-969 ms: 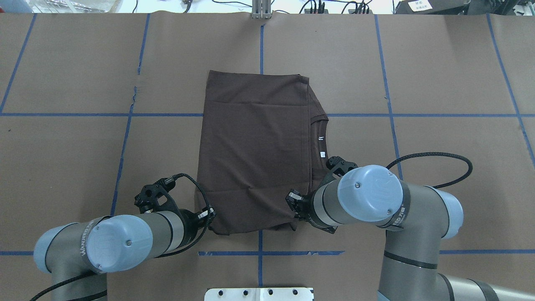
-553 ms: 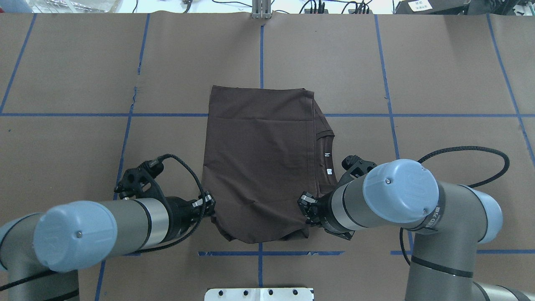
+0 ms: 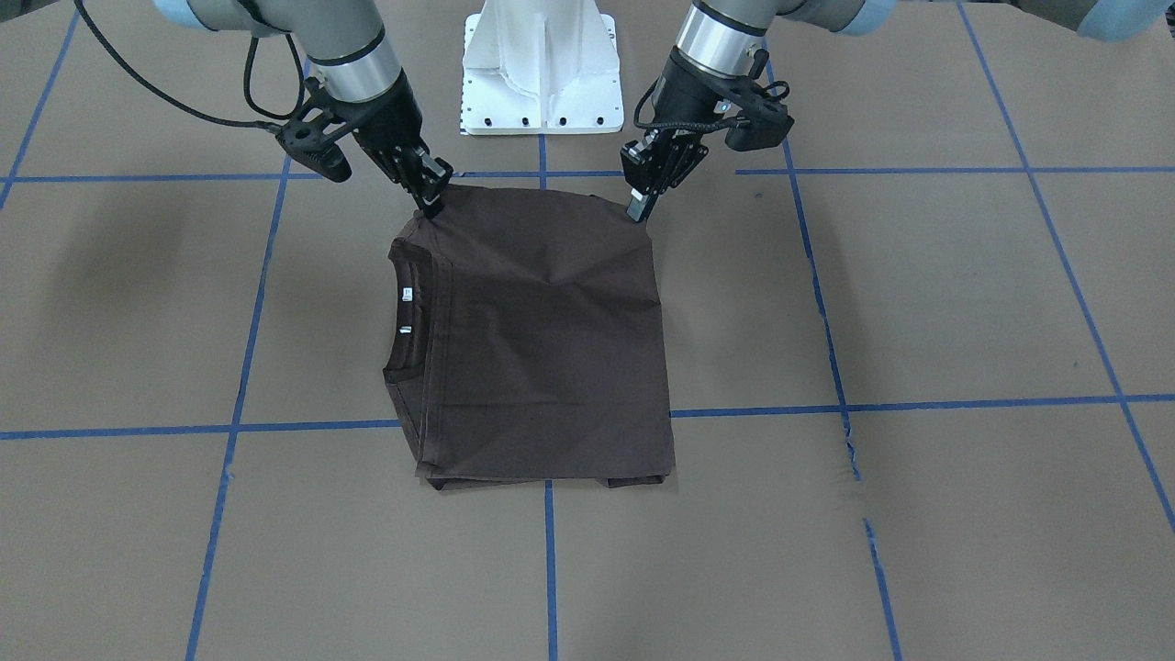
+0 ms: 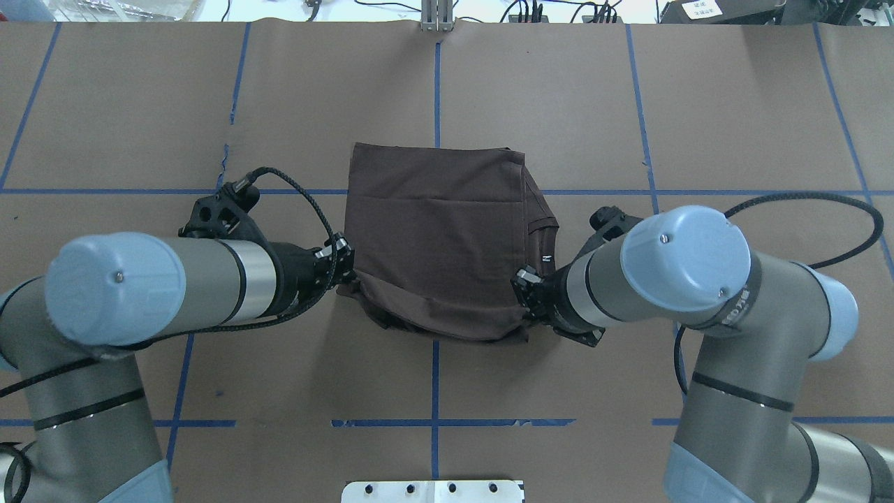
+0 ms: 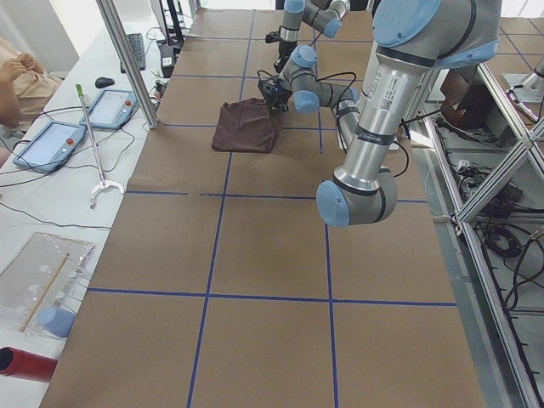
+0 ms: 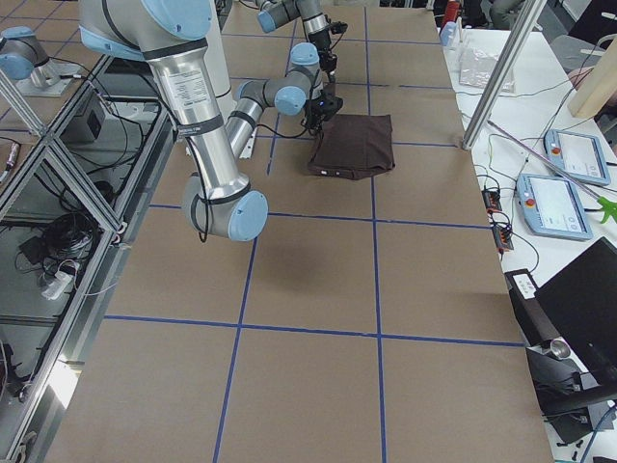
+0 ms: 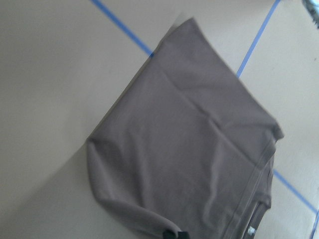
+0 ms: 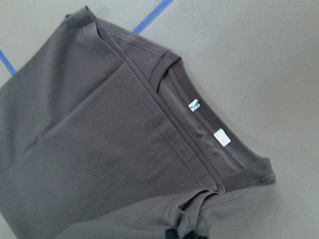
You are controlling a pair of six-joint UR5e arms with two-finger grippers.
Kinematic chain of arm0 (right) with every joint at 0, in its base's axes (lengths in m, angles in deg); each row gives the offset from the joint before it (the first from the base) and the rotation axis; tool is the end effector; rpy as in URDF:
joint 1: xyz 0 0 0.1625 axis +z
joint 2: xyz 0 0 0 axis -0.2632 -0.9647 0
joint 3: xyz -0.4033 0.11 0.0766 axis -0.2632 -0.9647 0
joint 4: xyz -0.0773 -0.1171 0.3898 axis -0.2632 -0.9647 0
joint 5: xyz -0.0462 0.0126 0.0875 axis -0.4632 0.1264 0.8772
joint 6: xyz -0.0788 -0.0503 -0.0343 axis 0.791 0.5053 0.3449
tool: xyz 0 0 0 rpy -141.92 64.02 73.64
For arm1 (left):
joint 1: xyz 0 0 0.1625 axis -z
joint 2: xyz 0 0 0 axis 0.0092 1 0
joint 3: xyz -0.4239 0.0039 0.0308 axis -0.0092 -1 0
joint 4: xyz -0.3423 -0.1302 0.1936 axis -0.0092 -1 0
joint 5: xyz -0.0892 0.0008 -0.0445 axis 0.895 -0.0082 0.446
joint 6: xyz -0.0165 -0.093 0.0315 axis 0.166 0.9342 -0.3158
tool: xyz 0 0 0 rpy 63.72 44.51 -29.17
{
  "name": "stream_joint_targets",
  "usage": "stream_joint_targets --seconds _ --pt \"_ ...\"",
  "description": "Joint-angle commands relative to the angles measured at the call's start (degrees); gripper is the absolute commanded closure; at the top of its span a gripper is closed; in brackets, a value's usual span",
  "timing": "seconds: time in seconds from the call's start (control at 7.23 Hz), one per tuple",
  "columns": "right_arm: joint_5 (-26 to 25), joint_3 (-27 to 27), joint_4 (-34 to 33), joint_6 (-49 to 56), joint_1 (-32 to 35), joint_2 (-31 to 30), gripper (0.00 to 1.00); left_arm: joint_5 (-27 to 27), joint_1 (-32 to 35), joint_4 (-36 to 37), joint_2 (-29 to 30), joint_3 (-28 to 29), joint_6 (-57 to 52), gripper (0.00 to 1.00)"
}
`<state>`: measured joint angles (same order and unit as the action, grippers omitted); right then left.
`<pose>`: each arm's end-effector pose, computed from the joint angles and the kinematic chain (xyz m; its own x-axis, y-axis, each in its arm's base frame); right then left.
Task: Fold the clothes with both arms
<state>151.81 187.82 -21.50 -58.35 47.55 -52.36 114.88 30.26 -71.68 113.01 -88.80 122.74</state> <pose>-0.4282 -0.3961 0.2105 0.3625 0.6326 0.6844 -0.4903 0.7539 -0.4372 0.4244 -0.3996 0.1813 0.1755 -0.4713 -0.8644 0.5352 0.7826 -0.3180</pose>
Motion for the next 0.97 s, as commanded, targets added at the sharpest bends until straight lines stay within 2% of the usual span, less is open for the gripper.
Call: stream_joint_targets --seconds 0.0,0.14,0.28,0.42,0.55,0.69,0.83 --pt "1.06 -11.52 0.44 4.14 5.14 7.07 1.00 0.18 4.44 -9.27 2.79 11.24 -2.68 1.00" --pt "2.46 -21.86 6.10 5.73 7.77 11.28 1.00 0.01 5.24 -14.04 5.93 19.65 -4.16 1.00" --pt "5.26 -34.76 15.46 8.44 10.14 15.07 1.00 0.00 7.25 -18.88 10.66 29.40 -8.79 1.00" --pt "7.20 -46.72 20.08 15.43 12.60 20.33 0.76 -0.08 9.27 -25.02 15.58 39.24 -11.36 0.80" --pt "7.39 -53.28 21.26 21.51 14.63 23.69 0.01 -0.78 11.64 -29.43 18.68 47.43 -15.91 0.34" --pt "12.70 -53.17 21.01 23.92 19.35 24.94 0.00 -1.14 13.49 -30.08 18.27 47.42 -17.43 0.27" --pt "16.50 -53.08 21.09 24.81 21.31 24.51 0.00 -1.05 14.04 -31.04 16.53 46.64 -17.62 0.27"
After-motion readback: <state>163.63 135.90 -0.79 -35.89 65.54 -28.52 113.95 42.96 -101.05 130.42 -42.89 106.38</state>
